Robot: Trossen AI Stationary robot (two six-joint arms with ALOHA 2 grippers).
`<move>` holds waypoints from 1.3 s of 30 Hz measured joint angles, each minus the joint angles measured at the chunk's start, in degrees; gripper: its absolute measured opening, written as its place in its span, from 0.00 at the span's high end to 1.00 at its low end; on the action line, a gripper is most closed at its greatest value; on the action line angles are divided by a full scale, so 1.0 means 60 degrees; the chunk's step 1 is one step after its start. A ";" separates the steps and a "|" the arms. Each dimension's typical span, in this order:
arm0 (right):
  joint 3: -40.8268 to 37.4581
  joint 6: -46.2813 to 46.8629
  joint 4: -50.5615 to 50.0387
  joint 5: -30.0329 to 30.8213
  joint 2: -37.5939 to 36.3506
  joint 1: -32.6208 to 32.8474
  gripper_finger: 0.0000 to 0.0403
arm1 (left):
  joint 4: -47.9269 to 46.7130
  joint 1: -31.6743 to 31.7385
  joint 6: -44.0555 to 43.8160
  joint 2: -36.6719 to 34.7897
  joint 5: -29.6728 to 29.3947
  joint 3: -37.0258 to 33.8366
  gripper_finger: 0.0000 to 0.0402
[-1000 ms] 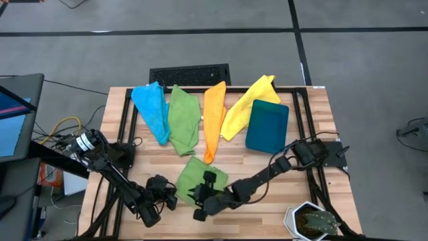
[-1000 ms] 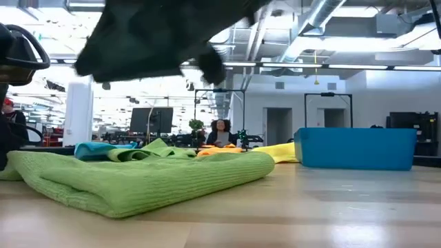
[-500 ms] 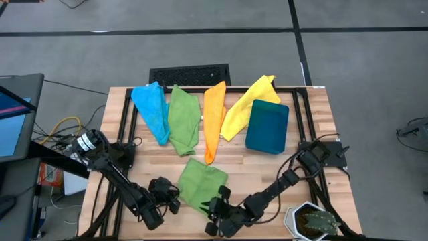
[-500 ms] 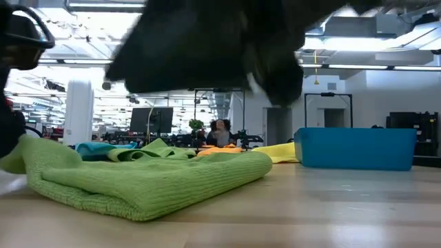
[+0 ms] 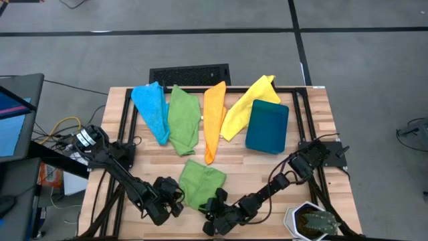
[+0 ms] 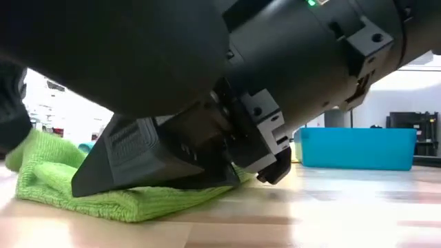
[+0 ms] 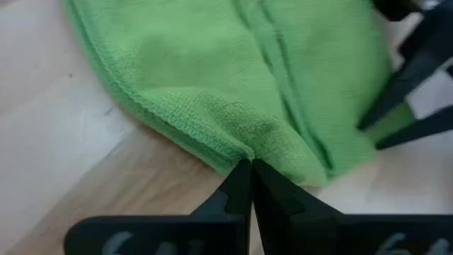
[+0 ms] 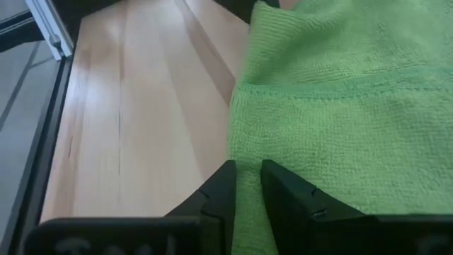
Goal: Fold microfiber towels
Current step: Fold the bottom green microfiber cloth
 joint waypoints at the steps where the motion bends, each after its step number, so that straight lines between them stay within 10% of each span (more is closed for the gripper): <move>1: -0.0002 -0.0090 0.0010 0.0013 0.0004 -0.0013 0.76 | -0.0109 0.0007 0.0202 -0.0159 0.0032 0.0016 1.00; 26: -0.0243 0.0050 -0.2170 0.2031 -0.1166 -0.0034 0.76 | -0.0059 0.1533 0.5743 -0.0893 0.2640 0.1240 1.00; 39: -0.0246 -0.0260 -0.2217 0.0550 -0.0716 -0.0782 0.76 | 0.0099 0.1837 0.6513 -0.0889 0.2798 0.1583 1.00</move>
